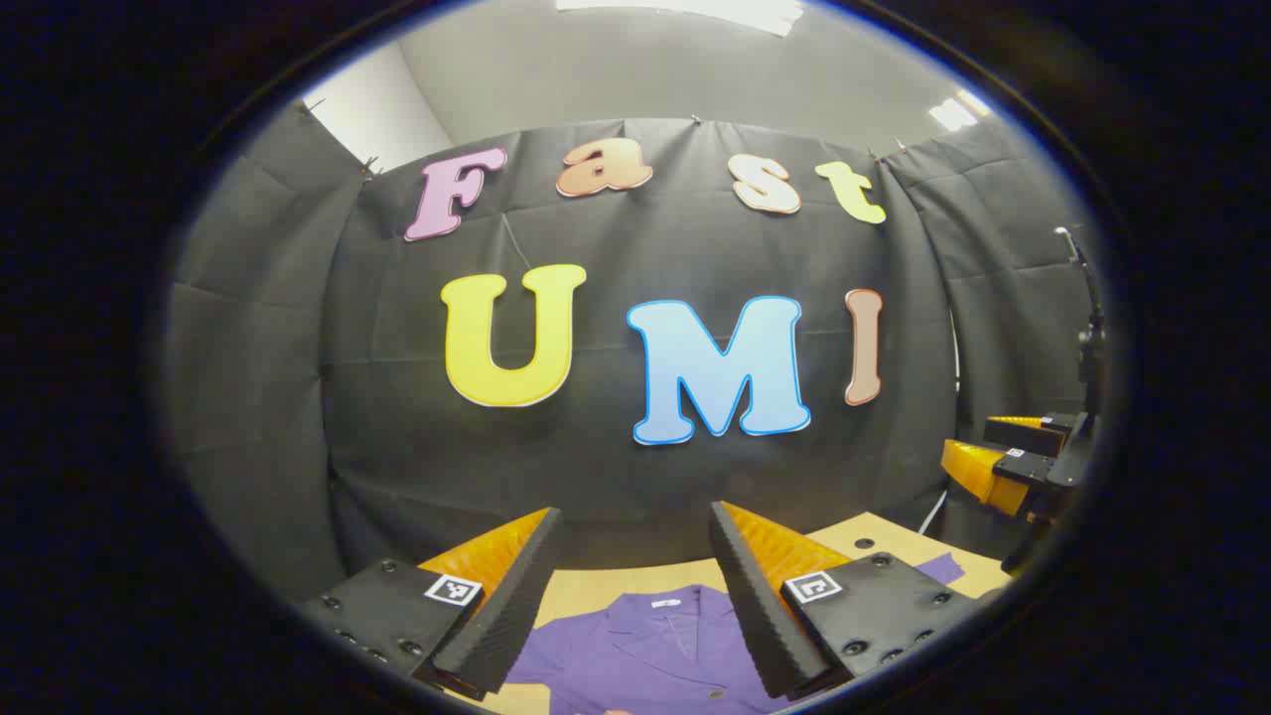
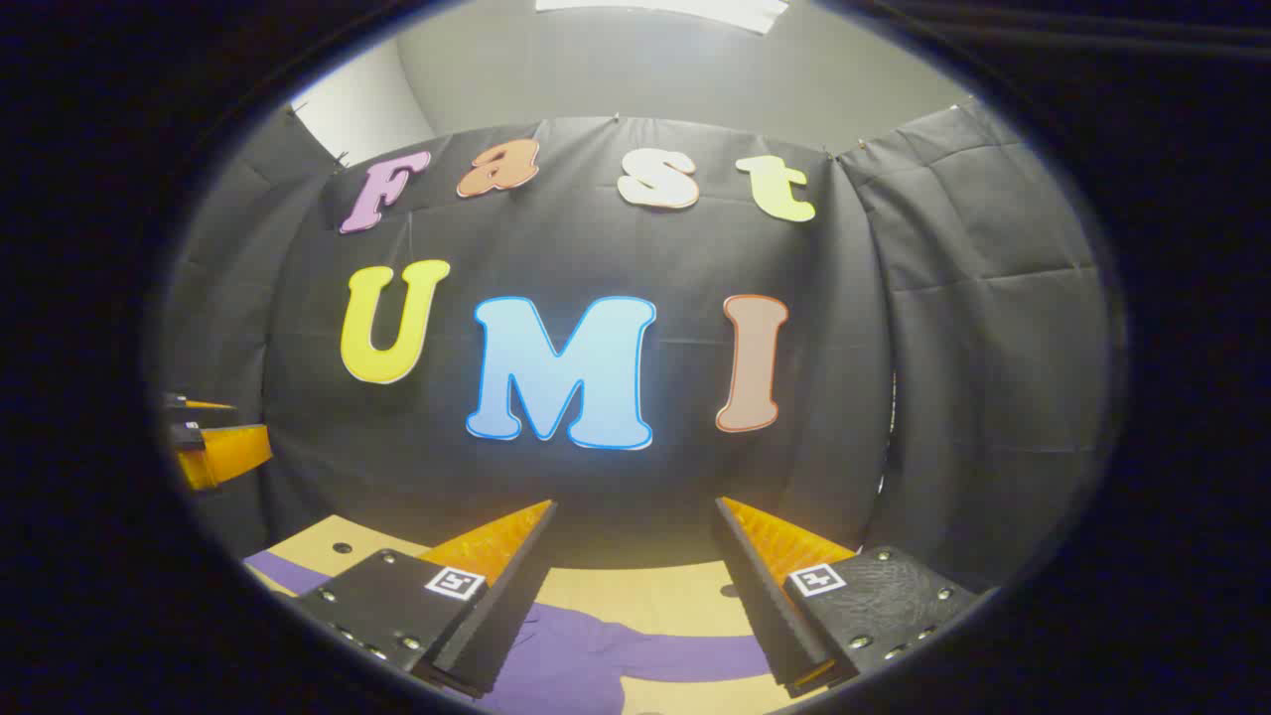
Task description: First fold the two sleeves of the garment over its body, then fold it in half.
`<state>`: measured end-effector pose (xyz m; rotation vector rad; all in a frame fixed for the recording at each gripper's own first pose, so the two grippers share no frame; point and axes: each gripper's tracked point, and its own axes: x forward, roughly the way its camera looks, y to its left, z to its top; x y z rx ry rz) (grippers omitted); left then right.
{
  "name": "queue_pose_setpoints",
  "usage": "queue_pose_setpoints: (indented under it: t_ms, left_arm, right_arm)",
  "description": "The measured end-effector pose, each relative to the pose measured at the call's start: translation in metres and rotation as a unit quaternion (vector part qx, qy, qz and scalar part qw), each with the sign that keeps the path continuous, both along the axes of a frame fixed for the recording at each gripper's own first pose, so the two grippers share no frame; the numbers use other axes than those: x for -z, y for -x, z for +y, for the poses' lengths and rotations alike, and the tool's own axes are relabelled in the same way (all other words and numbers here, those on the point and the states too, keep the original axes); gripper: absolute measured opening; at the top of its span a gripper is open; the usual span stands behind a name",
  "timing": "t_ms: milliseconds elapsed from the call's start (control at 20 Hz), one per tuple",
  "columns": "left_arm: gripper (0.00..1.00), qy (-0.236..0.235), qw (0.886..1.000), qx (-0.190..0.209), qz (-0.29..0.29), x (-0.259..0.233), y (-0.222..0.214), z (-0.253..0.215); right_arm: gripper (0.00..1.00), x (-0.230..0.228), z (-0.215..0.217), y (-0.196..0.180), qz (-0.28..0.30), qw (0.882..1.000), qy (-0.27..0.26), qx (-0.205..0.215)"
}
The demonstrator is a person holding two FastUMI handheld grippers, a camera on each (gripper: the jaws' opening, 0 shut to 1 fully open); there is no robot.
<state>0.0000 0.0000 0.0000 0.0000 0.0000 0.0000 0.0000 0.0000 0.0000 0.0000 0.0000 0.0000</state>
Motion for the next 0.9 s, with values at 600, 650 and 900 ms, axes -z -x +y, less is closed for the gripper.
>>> queue_pose_setpoints:
  t_ms: [600,650,900]
  left_arm:
    - [0.93,0.010,0.999,-0.027,0.021,0.011,-0.001,0.011]
    - [0.93,0.010,0.999,-0.029,0.021,0.012,0.000,0.011]
    - [0.93,0.003,0.999,-0.036,0.019,0.009,0.001,0.010]
  right_arm:
    - [0.96,0.022,-0.019,-0.011,0.020,1.000,-0.006,-0.002]
    - [0.96,0.023,-0.022,-0.012,0.021,1.000,-0.006,0.001]
    - [0.96,0.055,-0.058,-0.025,0.055,0.998,-0.011,0.028]
